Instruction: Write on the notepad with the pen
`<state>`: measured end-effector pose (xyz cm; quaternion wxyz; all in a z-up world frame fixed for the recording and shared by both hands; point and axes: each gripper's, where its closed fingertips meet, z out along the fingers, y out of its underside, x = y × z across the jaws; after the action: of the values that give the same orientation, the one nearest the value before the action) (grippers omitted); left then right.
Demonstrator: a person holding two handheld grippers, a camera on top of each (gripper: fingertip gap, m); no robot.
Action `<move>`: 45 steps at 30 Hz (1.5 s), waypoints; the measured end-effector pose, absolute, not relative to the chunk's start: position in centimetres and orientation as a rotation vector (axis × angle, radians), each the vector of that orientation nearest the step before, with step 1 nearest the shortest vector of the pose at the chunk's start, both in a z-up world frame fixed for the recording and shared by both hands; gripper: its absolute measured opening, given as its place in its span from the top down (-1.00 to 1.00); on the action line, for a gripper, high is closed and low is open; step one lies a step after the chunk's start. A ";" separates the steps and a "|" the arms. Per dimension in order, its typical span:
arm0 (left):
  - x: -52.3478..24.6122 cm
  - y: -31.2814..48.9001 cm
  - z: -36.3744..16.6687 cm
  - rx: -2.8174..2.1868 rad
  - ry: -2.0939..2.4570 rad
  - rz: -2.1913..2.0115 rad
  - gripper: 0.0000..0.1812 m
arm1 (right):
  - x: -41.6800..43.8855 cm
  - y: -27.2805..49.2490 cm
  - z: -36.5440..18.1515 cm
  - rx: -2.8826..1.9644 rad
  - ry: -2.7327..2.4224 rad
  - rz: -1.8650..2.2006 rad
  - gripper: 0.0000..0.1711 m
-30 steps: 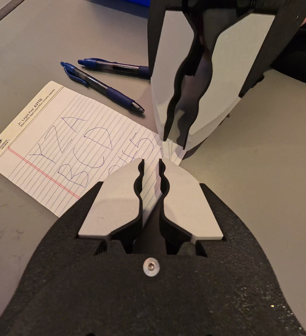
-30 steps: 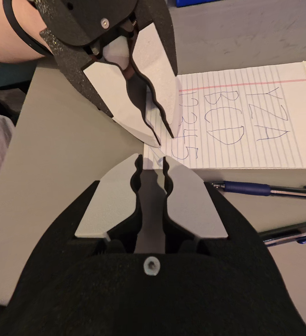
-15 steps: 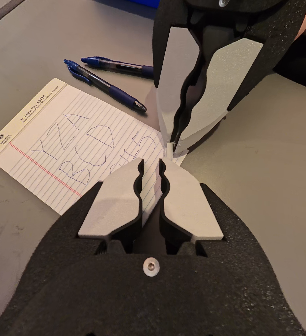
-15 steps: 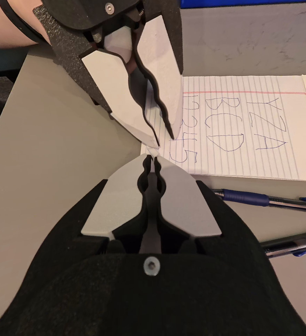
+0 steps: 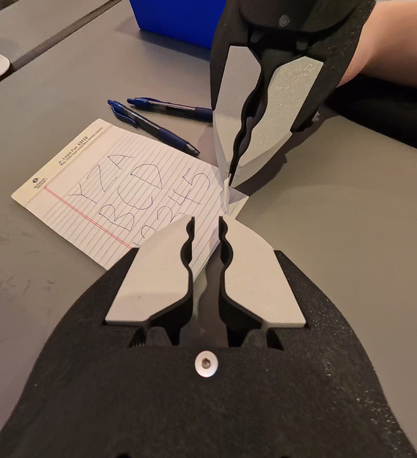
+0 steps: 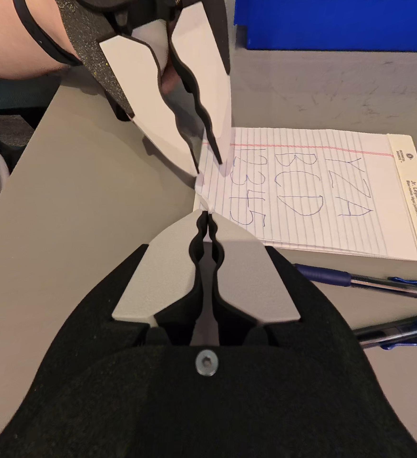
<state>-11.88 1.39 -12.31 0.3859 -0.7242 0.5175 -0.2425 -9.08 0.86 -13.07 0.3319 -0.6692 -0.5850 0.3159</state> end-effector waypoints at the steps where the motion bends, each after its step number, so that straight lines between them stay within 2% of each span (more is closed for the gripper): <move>1: -11.9 1.3 -12.3 -1.842 1.331 -0.598 0.80 | -9.0 0.8 -13.1 -1.747 -1.533 0.822 1.00; 5: -11.5 1.7 -12.8 -1.838 1.390 -0.532 0.81 | -9.0 0.7 -13.2 -1.719 -1.564 0.797 1.00; 24: -9.3 1.3 -13.3 -1.896 1.445 -0.709 0.80 | -9.0 0.1 -14.3 -1.691 -1.675 0.707 0.99; 28: -9.2 1.2 -13.8 -1.901 1.457 -0.696 0.80 | -8.9 0.2 -14.7 -1.695 -1.699 0.654 0.91; 45: -9.2 0.9 -14.0 -1.881 1.531 -0.651 0.80 | -8.7 0.4 -14.9 -1.709 -1.702 0.631 0.87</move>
<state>-9.21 0.92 -13.95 0.3100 -0.7121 0.5797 -0.2463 -8.68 0.36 -14.93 0.3188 -0.6497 -0.6470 0.2400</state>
